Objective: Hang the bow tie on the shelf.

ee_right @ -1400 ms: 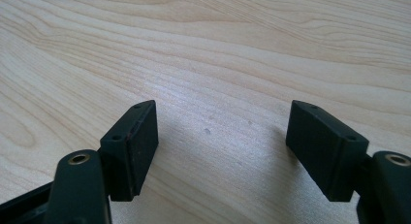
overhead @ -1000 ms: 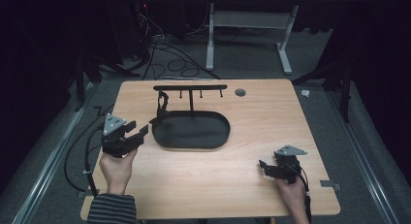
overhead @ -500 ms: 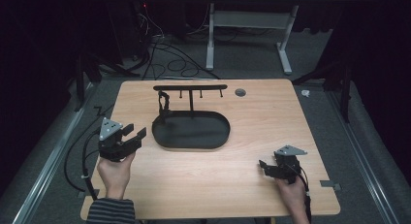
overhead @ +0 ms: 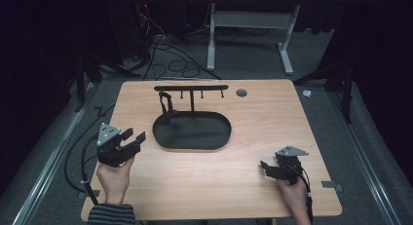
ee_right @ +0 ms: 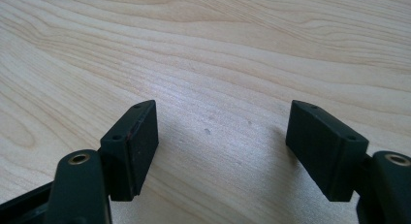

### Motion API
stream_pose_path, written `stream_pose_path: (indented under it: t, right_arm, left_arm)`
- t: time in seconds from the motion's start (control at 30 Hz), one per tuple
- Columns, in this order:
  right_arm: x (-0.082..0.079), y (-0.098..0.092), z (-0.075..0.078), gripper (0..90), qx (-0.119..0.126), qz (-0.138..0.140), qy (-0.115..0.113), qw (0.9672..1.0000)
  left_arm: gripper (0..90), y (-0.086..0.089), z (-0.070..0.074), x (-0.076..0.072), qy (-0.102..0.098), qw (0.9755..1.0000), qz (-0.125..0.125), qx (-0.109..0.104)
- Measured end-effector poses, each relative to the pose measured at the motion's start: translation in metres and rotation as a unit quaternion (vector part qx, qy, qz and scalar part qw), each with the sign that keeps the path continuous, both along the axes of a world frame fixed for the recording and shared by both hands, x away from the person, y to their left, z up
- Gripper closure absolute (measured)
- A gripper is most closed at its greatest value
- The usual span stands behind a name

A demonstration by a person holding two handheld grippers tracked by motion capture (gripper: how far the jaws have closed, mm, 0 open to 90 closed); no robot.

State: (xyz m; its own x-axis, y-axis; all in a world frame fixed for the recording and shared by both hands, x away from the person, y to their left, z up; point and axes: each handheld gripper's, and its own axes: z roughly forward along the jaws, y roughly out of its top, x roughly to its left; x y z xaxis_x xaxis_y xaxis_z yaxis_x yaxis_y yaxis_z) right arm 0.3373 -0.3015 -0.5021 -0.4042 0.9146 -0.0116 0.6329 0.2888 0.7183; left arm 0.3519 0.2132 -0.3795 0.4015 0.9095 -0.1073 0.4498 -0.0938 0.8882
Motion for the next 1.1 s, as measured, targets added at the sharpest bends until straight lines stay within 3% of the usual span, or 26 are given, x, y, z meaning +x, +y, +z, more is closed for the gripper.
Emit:
stream_pose_path:
  t: [0.6,1.1]
  right_arm:
    - [0.0,0.0,0.0,28.7,0.0,0.0,0.0,1.0]
    - [0.0,0.0,0.0,28.7,0.0,0.0,0.001,1.0]
  left_arm:
    - [49.3,0.0,-0.01,-0.013,0.004,0.9998,0.001,-0.02]
    - [49.1,0.002,-0.021,-0.031,0.01,0.9997,0.001,-0.022]
